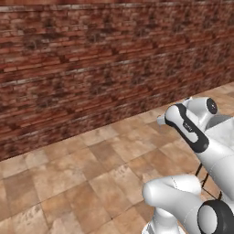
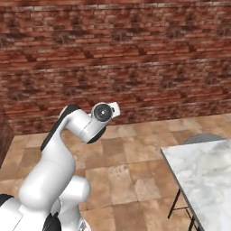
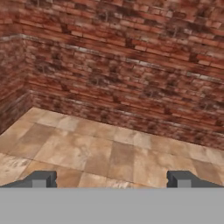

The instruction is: Place the large bottle from the dining counter next to the other large bottle outside the sink, and place the small bottle from the dining counter next to the other small bottle inside the sink.

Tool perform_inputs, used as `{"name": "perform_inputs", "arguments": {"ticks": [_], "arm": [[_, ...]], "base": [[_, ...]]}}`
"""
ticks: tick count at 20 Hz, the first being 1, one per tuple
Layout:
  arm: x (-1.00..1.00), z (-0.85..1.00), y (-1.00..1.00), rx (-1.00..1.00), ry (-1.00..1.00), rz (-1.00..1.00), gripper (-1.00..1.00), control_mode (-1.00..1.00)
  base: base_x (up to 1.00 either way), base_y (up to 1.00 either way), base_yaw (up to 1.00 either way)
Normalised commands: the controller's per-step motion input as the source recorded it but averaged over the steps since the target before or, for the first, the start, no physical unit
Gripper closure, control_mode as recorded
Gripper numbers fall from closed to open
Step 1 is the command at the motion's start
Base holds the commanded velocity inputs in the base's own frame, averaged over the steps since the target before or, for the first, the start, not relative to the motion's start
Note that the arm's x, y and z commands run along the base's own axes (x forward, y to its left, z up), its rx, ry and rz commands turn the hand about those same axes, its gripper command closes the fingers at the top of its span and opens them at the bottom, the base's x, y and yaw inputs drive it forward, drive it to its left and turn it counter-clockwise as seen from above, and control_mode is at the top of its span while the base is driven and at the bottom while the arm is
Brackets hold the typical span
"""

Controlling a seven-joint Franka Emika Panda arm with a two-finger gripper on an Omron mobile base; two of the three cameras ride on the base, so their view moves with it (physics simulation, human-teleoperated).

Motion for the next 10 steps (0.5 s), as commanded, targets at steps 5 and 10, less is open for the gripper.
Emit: {"name": "perform_inputs", "arguments": {"ticks": [5, 10], "arm": [[0.0, 0.0, 0.0, 0.0, 0.0, 0.0, -1.0, 1.0], [0.0, 0.0, 0.0, 0.0, 0.0, 0.0, -1.0, 1.0]], "base": [[0.57, 0.36, -0.14], [0.56, 0.33, -0.14]]}}
